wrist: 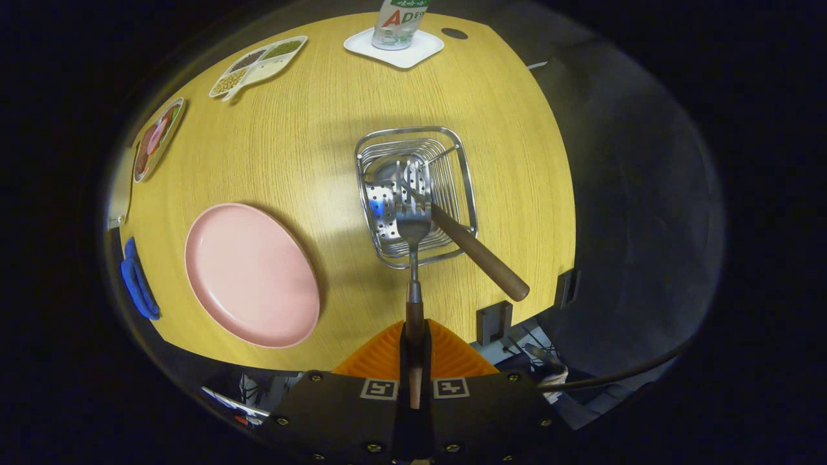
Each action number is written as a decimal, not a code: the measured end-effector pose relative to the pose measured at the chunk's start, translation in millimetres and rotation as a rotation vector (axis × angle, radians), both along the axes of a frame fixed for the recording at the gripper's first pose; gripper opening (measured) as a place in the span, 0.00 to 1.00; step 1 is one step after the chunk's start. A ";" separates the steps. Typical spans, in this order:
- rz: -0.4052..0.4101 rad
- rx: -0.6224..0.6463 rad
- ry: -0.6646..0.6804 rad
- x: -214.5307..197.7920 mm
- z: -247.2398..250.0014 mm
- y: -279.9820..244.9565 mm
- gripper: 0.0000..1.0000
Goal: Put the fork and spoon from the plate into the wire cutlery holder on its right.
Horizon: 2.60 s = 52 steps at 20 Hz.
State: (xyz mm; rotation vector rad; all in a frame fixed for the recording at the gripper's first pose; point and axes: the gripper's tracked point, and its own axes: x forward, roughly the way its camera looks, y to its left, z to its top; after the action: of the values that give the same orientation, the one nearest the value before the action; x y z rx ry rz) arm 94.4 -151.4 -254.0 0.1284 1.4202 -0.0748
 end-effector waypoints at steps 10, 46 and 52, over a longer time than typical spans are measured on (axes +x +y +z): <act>-0.001 -0.043 -0.003 5.6 12.2 -15.8 0.40; -0.231 0.048 -1.341 70.4 328.9 -23.3 0.50; -0.208 -0.004 -1.646 16.6 412.7 -8.5 0.50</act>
State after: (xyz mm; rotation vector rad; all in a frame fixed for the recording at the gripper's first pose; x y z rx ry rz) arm 111.0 -159.9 158.7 0.2491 -0.2384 -0.1026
